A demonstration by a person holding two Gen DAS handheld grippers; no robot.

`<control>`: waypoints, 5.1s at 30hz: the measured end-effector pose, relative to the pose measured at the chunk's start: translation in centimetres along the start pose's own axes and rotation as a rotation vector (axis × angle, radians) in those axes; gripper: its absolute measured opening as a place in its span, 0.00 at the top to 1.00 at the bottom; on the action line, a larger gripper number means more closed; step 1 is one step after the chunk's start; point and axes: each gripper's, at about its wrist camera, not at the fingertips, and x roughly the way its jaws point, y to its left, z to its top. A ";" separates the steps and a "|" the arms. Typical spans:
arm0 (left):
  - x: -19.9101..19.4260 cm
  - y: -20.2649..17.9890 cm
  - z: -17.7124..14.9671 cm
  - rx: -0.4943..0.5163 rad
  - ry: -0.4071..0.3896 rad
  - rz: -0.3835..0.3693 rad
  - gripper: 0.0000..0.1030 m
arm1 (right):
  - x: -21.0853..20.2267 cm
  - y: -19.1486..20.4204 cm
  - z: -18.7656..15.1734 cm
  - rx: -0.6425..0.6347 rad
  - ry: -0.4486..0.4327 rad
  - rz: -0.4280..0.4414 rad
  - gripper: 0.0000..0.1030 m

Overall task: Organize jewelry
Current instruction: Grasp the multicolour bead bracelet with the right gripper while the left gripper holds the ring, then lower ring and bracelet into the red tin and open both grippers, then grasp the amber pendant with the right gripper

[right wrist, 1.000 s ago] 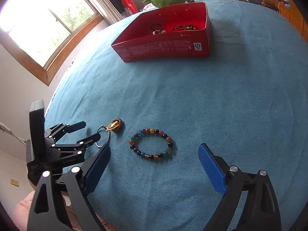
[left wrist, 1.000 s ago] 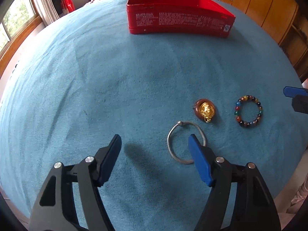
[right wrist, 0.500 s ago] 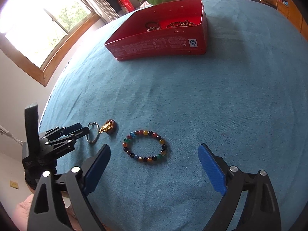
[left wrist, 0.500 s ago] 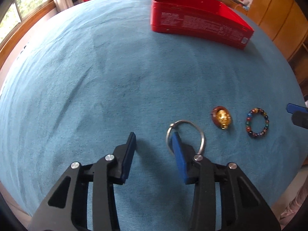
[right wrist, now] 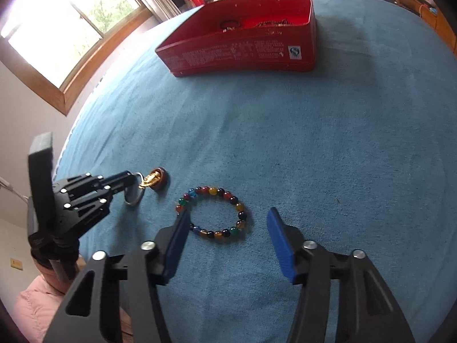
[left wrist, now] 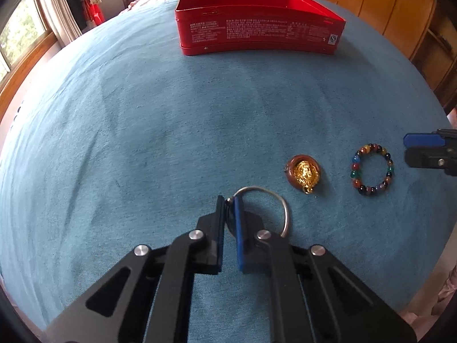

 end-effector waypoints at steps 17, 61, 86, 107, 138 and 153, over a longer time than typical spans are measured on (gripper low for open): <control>0.6 1.5 1.0 -0.077 -0.005 -0.070 0.96 | 2.3 1.7 0.2 -0.112 0.061 -0.064 0.93; -7.3 1.8 16.6 -0.030 -0.193 -0.120 0.96 | -9.5 2.4 14.2 -0.133 -0.168 -0.111 0.93; 8.6 3.9 29.4 -0.122 -0.046 -0.113 0.88 | 3.2 -3.3 28.2 -0.027 -0.088 -0.097 0.80; -4.8 4.3 10.7 -0.075 -0.155 -0.046 0.68 | -4.4 0.9 8.3 -0.076 -0.140 0.030 0.76; -0.8 4.7 1.7 -0.160 -0.042 -0.084 0.69 | 4.4 7.2 2.3 -0.099 0.038 0.208 0.74; -0.5 6.1 1.2 -0.173 -0.039 -0.117 0.68 | 7.9 9.0 4.2 -0.121 0.083 0.048 0.74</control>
